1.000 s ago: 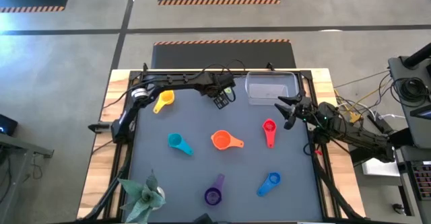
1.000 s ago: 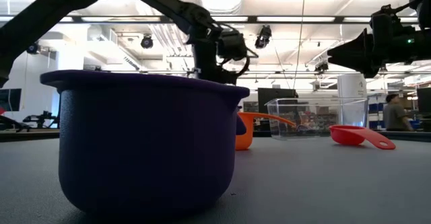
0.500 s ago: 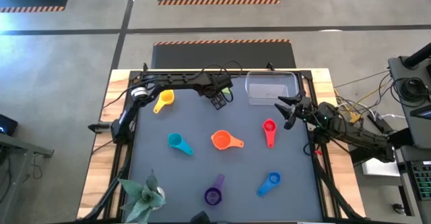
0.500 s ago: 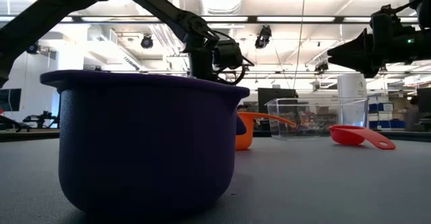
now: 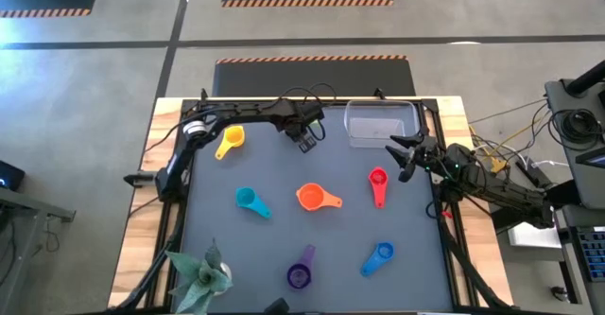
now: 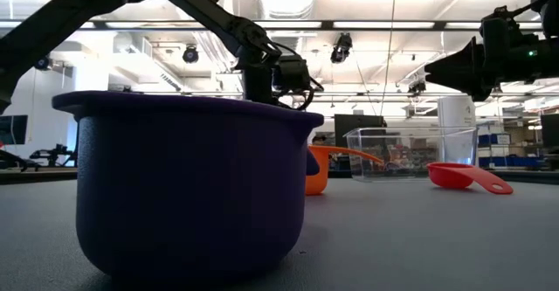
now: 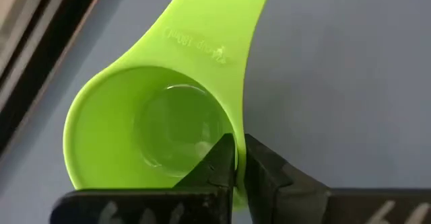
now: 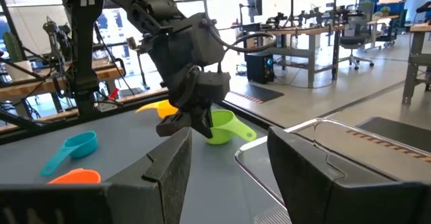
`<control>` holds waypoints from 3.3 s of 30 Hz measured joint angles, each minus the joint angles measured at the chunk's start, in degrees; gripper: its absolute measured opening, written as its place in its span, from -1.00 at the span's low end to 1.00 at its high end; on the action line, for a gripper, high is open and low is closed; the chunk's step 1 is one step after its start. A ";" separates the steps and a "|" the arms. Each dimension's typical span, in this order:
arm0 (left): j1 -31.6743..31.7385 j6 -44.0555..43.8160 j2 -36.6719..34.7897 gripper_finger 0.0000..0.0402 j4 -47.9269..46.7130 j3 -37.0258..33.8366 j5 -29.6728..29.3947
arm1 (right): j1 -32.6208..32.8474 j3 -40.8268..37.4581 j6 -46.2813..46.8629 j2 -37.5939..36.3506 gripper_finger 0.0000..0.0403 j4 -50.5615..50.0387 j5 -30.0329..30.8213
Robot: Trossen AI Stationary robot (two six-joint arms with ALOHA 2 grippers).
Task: Nest measuring cups in basket
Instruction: Stack the light green measuring cup on top of the orange measuring cup, then stack the violet measuring cup on top of the light green measuring cup
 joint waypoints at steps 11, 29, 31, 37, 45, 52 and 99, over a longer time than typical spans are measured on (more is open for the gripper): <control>-6.30 -10.34 -7.90 -0.99 -3.93 -0.03 2.68 | 0.01 -0.01 0.06 0.00 -0.09 0.00 -0.02; -33.55 -23.35 -11.93 -1.00 -1.25 -0.03 0.34 | 0.00 0.00 0.01 0.02 -0.09 0.00 -0.02; -35.62 -23.12 -11.02 -1.00 0.11 -0.03 -2.05 | 0.00 -0.01 0.07 0.01 -0.09 -0.02 -0.02; -37.56 -26.36 -8.23 -1.00 0.40 -0.03 -4.78 | 0.00 -0.02 0.01 0.00 -0.09 0.00 -0.02; -36.95 -25.02 -7.51 -1.00 0.57 -0.03 -6.14 | -0.01 -0.02 0.09 0.00 -0.09 0.00 -0.02; -36.95 -23.48 -7.51 -0.79 0.64 -0.03 -6.09 | -0.01 -0.02 0.00 0.00 -0.09 0.00 -0.02; -43.61 -0.30 -47.72 -0.63 101.26 -69.00 -34.08 | 0.01 -0.01 0.09 0.02 -0.09 0.02 -0.02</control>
